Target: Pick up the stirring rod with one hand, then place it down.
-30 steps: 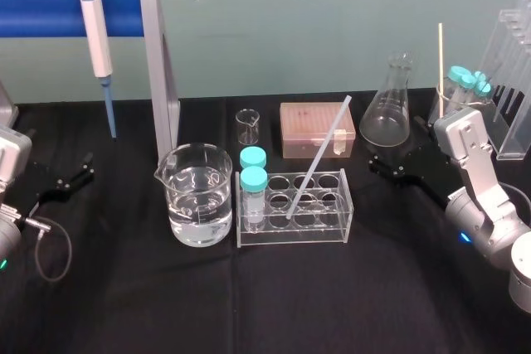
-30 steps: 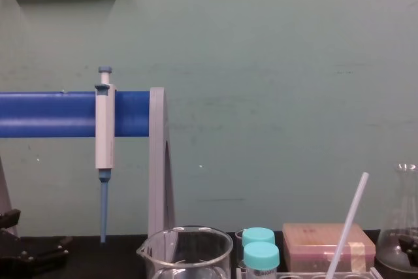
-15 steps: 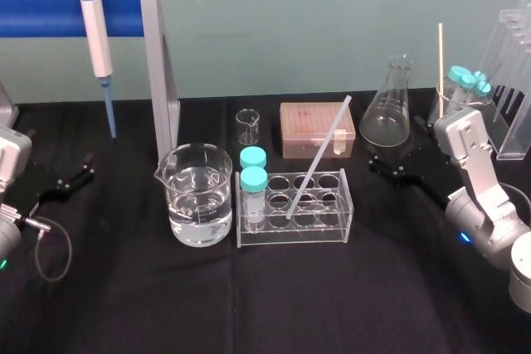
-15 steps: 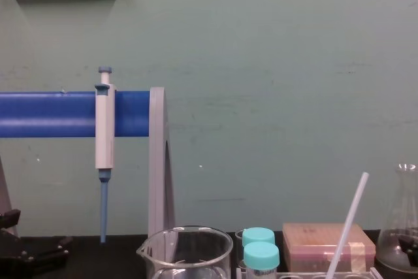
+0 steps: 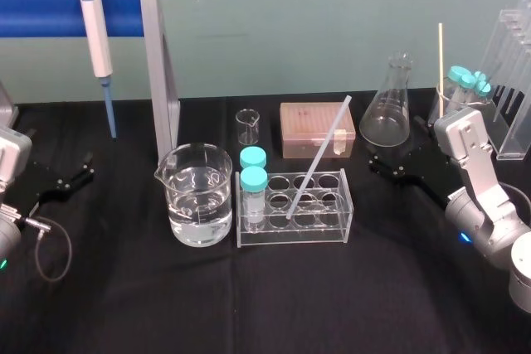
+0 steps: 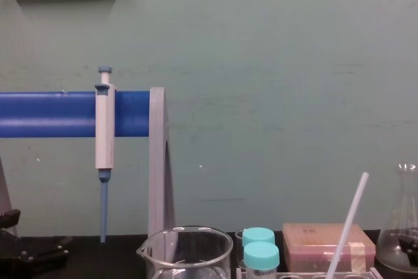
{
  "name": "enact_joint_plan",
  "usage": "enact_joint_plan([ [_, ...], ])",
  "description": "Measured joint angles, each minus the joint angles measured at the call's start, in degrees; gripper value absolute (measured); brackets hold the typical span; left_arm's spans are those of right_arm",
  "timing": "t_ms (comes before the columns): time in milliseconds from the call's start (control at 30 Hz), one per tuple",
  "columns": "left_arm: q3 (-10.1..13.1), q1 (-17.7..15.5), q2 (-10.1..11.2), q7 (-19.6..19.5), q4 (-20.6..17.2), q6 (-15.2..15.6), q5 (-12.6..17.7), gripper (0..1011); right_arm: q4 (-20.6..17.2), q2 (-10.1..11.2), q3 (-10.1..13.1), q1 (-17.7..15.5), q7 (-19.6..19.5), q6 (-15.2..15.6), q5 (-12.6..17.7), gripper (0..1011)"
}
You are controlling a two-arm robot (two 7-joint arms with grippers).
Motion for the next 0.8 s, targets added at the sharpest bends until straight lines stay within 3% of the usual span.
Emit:
enact_joint_plan([
  [600, 0.0, 0.0, 0.0, 0.0, 0.0, 0.0, 0.0, 1000, 0.0, 0.0, 0.0, 0.0, 0.0, 0.0, 0.0, 1004],
  [800, 0.0, 0.0, 0.0, 0.0, 0.0, 0.0, 0.0, 1000, -1.19, -0.57, 1.58, -0.98, 0.21, -1.27, 0.08, 1004],
])
